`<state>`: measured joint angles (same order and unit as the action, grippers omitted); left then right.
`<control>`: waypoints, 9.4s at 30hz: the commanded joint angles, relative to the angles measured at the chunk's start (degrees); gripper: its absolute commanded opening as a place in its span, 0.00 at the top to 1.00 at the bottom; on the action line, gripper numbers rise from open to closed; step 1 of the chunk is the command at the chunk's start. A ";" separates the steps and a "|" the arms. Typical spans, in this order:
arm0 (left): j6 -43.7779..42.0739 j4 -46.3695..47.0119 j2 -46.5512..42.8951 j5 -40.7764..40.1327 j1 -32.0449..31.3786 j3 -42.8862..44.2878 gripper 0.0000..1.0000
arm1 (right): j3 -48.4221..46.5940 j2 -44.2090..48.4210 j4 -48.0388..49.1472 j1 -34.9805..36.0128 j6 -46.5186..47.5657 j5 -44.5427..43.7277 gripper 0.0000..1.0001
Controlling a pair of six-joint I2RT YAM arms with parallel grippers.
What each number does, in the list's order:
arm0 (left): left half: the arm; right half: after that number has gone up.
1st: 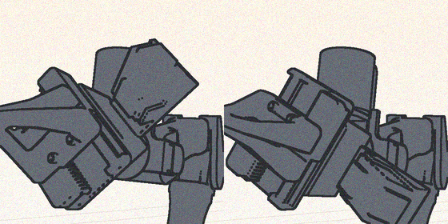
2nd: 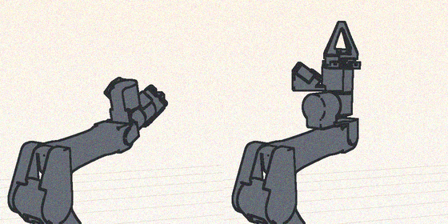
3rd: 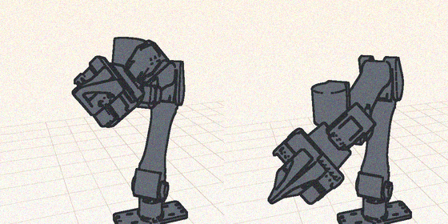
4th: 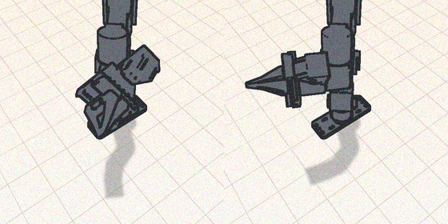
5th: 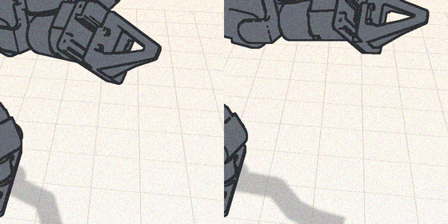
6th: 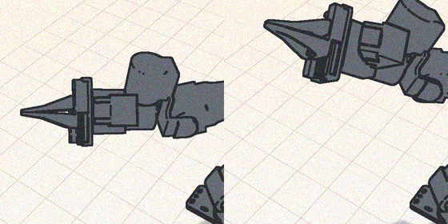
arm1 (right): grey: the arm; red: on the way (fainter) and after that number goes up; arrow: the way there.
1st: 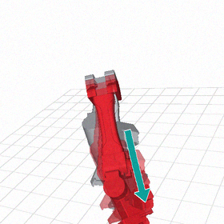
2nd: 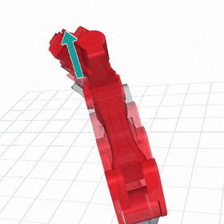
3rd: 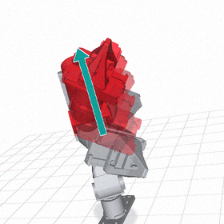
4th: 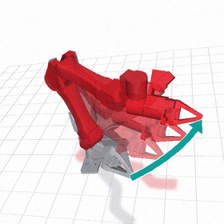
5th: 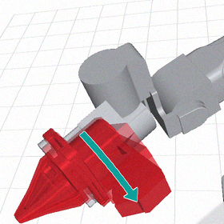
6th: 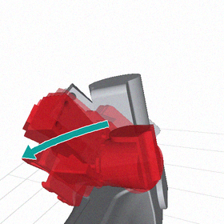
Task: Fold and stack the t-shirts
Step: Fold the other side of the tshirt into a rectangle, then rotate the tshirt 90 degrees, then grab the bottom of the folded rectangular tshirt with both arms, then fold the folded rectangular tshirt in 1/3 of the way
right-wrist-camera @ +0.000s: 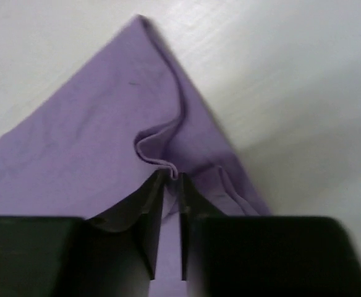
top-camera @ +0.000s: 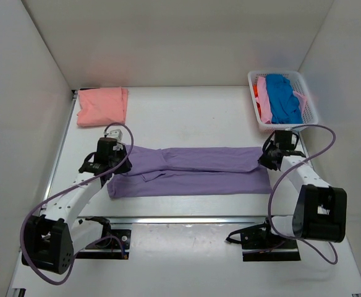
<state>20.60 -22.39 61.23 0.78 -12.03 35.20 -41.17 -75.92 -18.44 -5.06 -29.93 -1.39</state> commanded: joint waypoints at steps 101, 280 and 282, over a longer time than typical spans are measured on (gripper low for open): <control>14.99 -16.02 99.33 5.46 -5.02 116.56 0.78 | 23.77 1.56 26.96 51.55 -54.88 -6.08 1.00; 13.59 18.44 53.01 8.63 -6.78 43.88 0.55 | -26.68 -32.27 6.83 11.39 4.80 29.34 0.58; 12.71 17.48 55.56 8.89 -7.04 47.57 0.56 | -27.39 -34.99 7.62 11.30 3.92 30.29 0.58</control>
<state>35.11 -4.89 115.28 10.44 -19.22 78.35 -66.78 -108.47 -14.61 6.92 -25.34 28.34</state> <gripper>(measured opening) 0.448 0.420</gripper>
